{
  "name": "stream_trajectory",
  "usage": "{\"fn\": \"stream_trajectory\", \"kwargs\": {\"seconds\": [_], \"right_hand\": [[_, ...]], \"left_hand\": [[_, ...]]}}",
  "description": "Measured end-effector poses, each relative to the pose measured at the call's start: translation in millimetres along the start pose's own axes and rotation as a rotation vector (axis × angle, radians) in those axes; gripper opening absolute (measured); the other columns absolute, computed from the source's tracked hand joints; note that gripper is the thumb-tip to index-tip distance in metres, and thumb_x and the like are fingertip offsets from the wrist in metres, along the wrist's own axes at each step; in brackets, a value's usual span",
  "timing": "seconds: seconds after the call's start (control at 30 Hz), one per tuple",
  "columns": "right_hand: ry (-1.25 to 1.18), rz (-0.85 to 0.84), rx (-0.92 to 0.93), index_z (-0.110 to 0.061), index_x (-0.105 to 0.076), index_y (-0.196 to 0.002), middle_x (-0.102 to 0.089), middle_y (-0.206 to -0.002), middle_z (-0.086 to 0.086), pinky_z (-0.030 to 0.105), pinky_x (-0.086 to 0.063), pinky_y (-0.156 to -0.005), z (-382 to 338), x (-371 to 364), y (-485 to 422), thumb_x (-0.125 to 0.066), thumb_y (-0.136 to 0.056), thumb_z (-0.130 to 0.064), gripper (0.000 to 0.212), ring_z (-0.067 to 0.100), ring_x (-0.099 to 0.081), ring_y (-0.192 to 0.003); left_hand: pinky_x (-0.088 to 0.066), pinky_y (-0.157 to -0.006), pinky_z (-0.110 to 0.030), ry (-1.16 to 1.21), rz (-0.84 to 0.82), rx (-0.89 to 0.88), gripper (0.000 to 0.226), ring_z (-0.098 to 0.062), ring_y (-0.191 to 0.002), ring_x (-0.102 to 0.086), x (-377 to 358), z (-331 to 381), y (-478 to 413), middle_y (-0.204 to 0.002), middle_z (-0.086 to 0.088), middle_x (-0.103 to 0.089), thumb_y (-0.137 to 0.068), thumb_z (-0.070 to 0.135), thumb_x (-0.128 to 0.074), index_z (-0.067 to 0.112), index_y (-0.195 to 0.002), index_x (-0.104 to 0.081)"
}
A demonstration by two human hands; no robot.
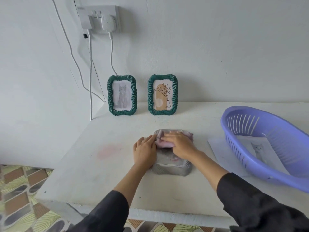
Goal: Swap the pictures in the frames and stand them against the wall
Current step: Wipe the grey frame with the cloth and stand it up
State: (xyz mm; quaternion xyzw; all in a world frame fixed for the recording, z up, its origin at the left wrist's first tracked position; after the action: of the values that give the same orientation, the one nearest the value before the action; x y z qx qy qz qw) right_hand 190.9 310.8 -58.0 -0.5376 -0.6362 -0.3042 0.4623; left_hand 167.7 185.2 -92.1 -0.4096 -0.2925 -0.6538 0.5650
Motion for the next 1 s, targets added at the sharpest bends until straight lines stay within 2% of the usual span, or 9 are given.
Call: {"fn": "stream_trajectory", "kwargs": {"seconds": [0.13,0.2,0.3,0.4,0.47,0.67,0.77,0.9,1.0], "right_hand": [[-0.061,-0.125,0.173,-0.023,-0.059,-0.125,-0.05,-0.139,-0.004,0.026,-0.015,-0.113,-11,-10,37,-0.032,-0.075,-0.008,0.059,0.009,-0.036,-0.133],[-0.069,-0.16,0.199,-0.023,-0.061,-0.122,-0.05,-0.139,-0.006,0.021,-0.012,-0.111,-6,-7,56,-0.032,-0.073,-0.006,0.06,0.002,-0.033,-0.131],[-0.032,-0.114,0.123,-0.02,-0.062,-0.121,-0.049,-0.14,-0.004,0.02,-0.011,-0.111,13,7,51,-0.038,-0.078,0.008,0.057,0.008,-0.036,-0.134],[0.03,0.011,-0.01,-0.021,-0.056,-0.127,-0.046,-0.143,-0.003,0.029,-0.014,-0.114,31,13,21,-0.039,-0.083,0.009,0.056,0.018,-0.034,-0.137],[0.021,0.021,-0.032,-0.019,-0.052,-0.131,-0.042,-0.146,-0.001,0.027,-0.011,-0.113,27,7,11,-0.039,-0.084,0.009,0.057,0.019,-0.03,-0.14],[-0.065,-0.142,0.189,-0.019,-0.059,-0.124,-0.047,-0.142,-0.003,0.021,-0.009,-0.112,0,4,65,-0.035,-0.077,0.002,0.057,0.005,-0.03,-0.133],[-0.005,-0.108,0.082,-0.02,-0.059,-0.124,-0.045,-0.143,-0.004,0.032,-0.01,-0.117,28,17,55,-0.041,-0.084,0.008,0.052,0.012,-0.031,-0.139],[0.07,0.017,-0.09,-0.022,-0.05,-0.132,-0.038,-0.149,-0.004,0.032,-0.011,-0.116,43,23,7,-0.039,-0.091,0.004,0.051,0.015,-0.027,-0.141],[0.031,0.002,-0.032,-0.022,-0.049,-0.133,-0.039,-0.148,-0.003,0.034,-0.013,-0.117,19,6,-8,-0.04,-0.089,0.007,0.053,0.019,-0.028,-0.141]], "left_hand": [[-0.019,-0.114,-0.034,-0.018,0.017,0.003,0.043,-0.019,-0.138,-0.03,0,-3,-3,-0.146,0.012,-0.042,-0.098,0.031,-0.033,0.035,-0.14,-0.039],[-0.021,-0.113,-0.035,-0.025,0.022,0.005,0.042,-0.019,-0.137,-0.031,-1,-4,-5,-0.145,0.013,-0.044,-0.098,0.033,-0.032,0.036,-0.138,-0.041],[-0.021,-0.113,-0.036,-0.031,0.027,0.001,0.041,-0.019,-0.137,-0.032,-3,-5,-5,-0.144,0.014,-0.045,-0.098,0.035,-0.032,0.036,-0.137,-0.043],[-0.022,-0.112,-0.036,-0.036,0.026,-0.003,0.041,-0.02,-0.136,-0.033,-4,-4,-5,-0.144,0.014,-0.045,-0.098,0.035,-0.032,0.036,-0.137,-0.043],[-0.022,-0.113,-0.036,-0.028,0.027,0.004,0.041,-0.021,-0.136,-0.033,-3,-5,-6,-0.144,0.013,-0.045,-0.098,0.035,-0.032,0.036,-0.137,-0.044],[-0.023,-0.114,-0.037,-0.008,0.039,0.001,0.04,-0.021,-0.136,-0.034,-1,-5,-5,-0.143,0.011,-0.047,-0.098,0.033,-0.034,0.035,-0.136,-0.045],[-0.019,-0.115,-0.037,-0.001,0.032,0.004,0.041,-0.021,-0.138,-0.03,-1,-4,-4,-0.145,0.012,-0.044,-0.098,0.032,-0.032,0.034,-0.138,-0.043],[-0.018,-0.114,-0.037,0.002,0.027,0.003,0.041,-0.021,-0.138,-0.029,-1,-2,-4,-0.145,0.012,-0.043,-0.099,0.032,-0.031,0.034,-0.137,-0.044],[-0.02,-0.114,-0.036,0.002,0.031,0.004,0.041,-0.022,-0.137,-0.031,-1,-4,-4,-0.145,0.012,-0.044,-0.099,0.032,-0.032,0.034,-0.137,-0.043]]}}
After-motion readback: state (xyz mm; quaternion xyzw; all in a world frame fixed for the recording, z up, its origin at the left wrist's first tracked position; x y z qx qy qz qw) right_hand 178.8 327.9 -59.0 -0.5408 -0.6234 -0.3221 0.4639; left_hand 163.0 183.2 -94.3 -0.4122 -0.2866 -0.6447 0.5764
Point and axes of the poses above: each hand's wrist, its own y-axis away from the middle knuckle, its own x-axis out of the back of the hand, z = x × y, the point moved 7 cm from there along -y, towards the middle knuckle
